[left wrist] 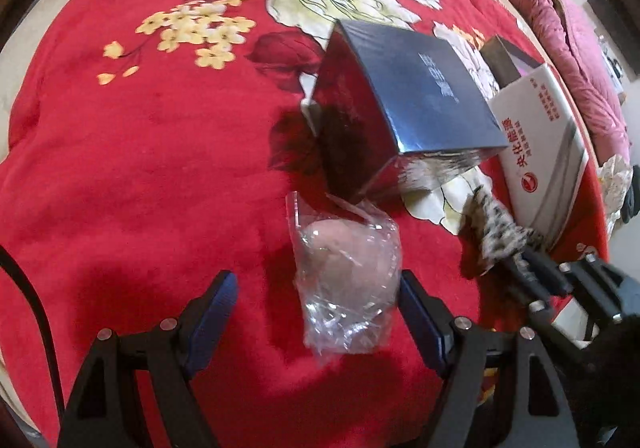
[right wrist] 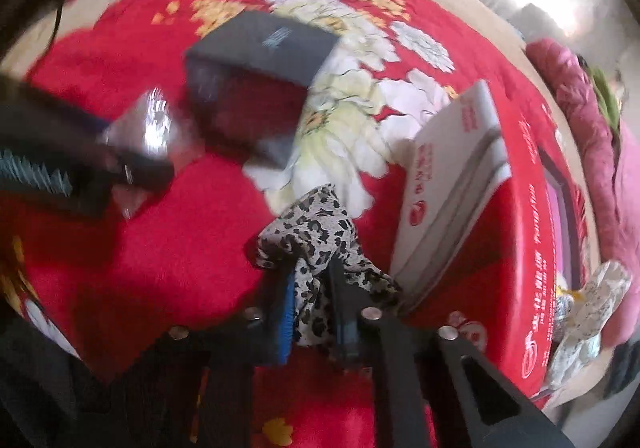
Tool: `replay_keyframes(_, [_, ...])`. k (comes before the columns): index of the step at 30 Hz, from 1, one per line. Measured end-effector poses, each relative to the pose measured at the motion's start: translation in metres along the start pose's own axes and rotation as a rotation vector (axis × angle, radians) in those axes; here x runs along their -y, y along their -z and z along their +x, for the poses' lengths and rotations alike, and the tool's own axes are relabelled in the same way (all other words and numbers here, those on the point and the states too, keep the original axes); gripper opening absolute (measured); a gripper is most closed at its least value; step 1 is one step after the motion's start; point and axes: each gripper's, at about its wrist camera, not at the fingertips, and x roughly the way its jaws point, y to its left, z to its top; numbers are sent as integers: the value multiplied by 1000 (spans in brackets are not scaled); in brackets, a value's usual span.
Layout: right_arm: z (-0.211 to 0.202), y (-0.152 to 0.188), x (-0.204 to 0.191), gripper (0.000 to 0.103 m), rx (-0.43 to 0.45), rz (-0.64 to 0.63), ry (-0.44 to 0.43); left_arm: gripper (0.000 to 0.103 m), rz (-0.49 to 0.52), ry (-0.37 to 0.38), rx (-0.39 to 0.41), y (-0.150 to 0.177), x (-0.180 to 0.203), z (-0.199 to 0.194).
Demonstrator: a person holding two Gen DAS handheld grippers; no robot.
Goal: Organize soft objects
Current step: 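Grasp the clear plastic bag with the left tool while the right tool grasps the leopard-print scrunchie, then carry the clear bag and leopard-print scrunchie over the pink book box with both tools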
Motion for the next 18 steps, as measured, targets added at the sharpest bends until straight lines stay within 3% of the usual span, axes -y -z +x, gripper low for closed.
replay_keyframes(2, [-14,-2,12,11,56,59,-49,75,4,8,5,-1,3,3])
replay_keyframes(4, [-26,-4,24,11,94,126,-118,49,-5,49,-2,-3,5,5])
replay_keyframes(6, [-37,-6,34,11,124,176,-162,39,-5,74,-22,-5,7,6])
replay_keyframes(10, [-65,-5,57,11,195,274,-226,38,21,84,3,-4,16,-6])
replay_keyframes(13, [-89,-3,66,11,247,321,-239,38,11,69,60,0,21,-32])
replay_keyframes(18, [-131,3,98,11,350,398,-221,38,28,112,170,12,41,-85])
